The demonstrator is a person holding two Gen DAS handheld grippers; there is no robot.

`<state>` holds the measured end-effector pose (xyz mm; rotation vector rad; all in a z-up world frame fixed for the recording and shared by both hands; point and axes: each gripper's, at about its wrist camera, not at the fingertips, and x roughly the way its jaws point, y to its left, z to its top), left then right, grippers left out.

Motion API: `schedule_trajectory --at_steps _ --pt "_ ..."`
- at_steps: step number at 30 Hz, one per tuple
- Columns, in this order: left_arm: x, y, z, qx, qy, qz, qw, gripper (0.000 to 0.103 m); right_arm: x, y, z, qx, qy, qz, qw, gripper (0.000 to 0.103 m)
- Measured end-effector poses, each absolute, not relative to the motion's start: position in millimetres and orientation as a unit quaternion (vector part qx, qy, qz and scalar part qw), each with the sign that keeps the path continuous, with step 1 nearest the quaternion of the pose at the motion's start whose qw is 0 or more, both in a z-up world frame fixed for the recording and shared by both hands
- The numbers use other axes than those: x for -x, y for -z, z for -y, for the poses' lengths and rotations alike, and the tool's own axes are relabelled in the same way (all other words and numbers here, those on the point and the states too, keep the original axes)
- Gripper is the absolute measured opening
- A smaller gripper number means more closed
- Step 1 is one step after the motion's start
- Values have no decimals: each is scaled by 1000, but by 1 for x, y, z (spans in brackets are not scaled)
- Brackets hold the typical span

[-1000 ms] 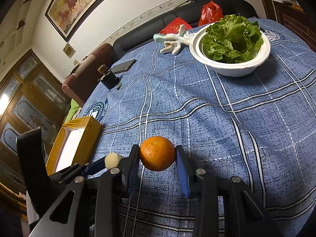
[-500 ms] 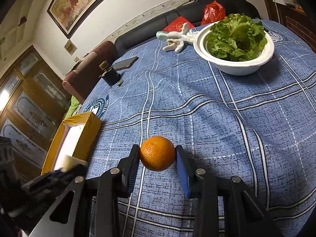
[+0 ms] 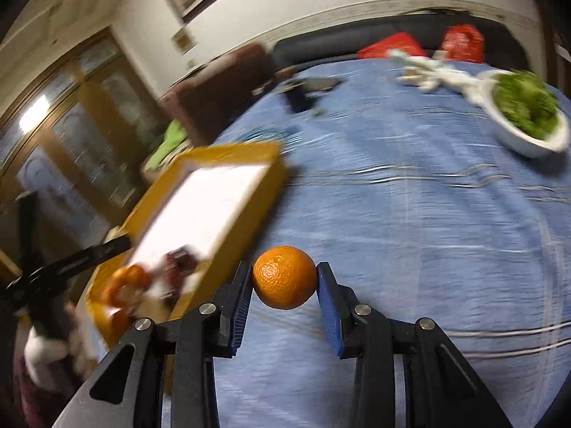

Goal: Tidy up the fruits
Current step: 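Place the yam chunk and orange in the tray and open both tools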

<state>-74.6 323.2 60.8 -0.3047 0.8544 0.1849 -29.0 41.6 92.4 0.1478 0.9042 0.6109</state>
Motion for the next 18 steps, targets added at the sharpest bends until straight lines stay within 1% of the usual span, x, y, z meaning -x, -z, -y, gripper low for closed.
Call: schedule_trajectory --at_steps 6,7,9,10,13,14,15,18 --pt "61 -51 -332 147 -79 -424 890 30 46 -92 -118 -9 -331 -438 836 41" --pt "58 -50 -332 146 -77 -427 889 32 47 -89 -128 2 -330 -440 835 41" --pt "54 -49 -332 150 -71 -431 887 39 47 -82 -142 15 -326 -447 833 41" --pt "54 -49 -332 155 -70 -430 887 47 46 -80 -146 18 -322 -449 833 41" --pt "64 -58 -334 172 -61 -417 891 57 46 -76 -150 21 -314 -450 836 42" --pt "70 -63 -333 176 -60 -411 892 62 48 -77 -149 17 -317 -451 834 50" --pt "75 -67 -332 179 -60 -406 894 64 50 -79 -147 13 -320 -450 834 56" --pt "95 -89 -317 185 -46 -376 907 72 63 -92 -128 0 -316 -430 846 56"
